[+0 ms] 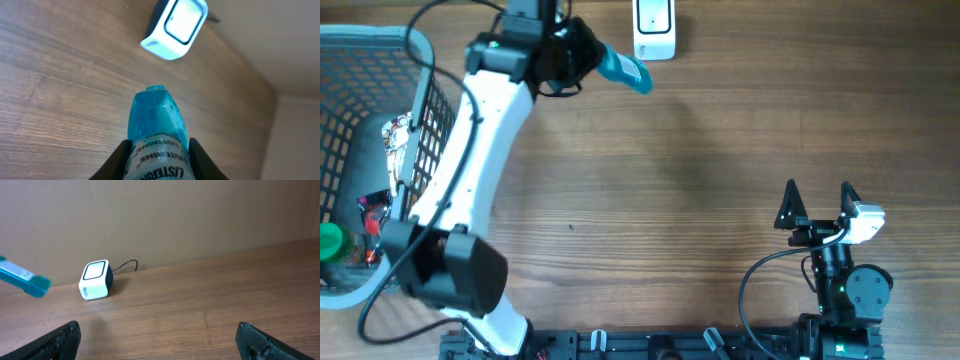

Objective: Scan the item barcode
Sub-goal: 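Lift the bottle out with the left gripper and set it on the table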

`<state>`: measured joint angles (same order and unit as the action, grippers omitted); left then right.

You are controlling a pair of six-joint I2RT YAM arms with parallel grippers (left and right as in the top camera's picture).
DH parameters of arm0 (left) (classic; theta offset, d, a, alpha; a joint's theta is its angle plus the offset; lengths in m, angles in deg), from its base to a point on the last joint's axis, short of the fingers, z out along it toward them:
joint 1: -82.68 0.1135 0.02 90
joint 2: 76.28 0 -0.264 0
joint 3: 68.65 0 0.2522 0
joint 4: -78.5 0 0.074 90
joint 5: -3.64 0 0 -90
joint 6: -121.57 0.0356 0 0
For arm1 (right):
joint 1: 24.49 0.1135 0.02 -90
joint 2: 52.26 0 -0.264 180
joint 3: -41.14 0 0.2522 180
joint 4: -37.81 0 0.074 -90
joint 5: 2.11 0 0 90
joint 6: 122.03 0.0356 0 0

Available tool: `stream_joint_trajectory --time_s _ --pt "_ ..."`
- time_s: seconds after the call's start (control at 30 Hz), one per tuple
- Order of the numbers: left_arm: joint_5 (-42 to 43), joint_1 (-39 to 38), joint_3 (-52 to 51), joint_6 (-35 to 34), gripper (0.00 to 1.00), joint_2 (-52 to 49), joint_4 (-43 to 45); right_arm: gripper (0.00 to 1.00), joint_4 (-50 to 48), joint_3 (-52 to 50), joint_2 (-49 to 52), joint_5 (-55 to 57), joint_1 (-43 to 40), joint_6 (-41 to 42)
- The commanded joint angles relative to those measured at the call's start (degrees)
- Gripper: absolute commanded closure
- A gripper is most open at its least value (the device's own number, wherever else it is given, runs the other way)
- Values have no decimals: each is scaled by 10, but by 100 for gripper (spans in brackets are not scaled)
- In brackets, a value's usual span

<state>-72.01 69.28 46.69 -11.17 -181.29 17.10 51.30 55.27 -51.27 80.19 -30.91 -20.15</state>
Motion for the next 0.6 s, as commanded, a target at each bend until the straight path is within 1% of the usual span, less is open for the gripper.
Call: stream_joint_trajectory --time_s 0.0,0.13,0.2,0.23,0.27,0.3,0.4,0.5,0.57 --pt "-83 -17 7 5 96 -29 -12 0 -3 -1 -5 -7 2 -3" --pt "-173 -17 7 5 95 -35 -70 0 -3 -1 -5 -7 2 -3" --pt "-220 -17 7 5 92 -36 -105 0 -3 -1 -5 -7 2 -3" --pt "-237 -18 7 5 88 -37 -117 0 -3 -1 -5 -7 2 -3" --pt "-248 -17 7 5 88 -37 -125 0 -3 -1 -5 -7 2 -3" --pt "-257 -17 7 5 90 -37 -134 0 -3 -1 -5 -7 2 -3" --pt "-260 -18 6 5 93 -37 -138 0 -3 -1 -5 -7 2 -3" --pt "-261 -18 6 5 93 -40 -137 0 -3 -1 -5 -7 2 -3" --pt "-260 -18 6 5 90 -54 -138 0 -3 -1 -5 -7 2 -3"
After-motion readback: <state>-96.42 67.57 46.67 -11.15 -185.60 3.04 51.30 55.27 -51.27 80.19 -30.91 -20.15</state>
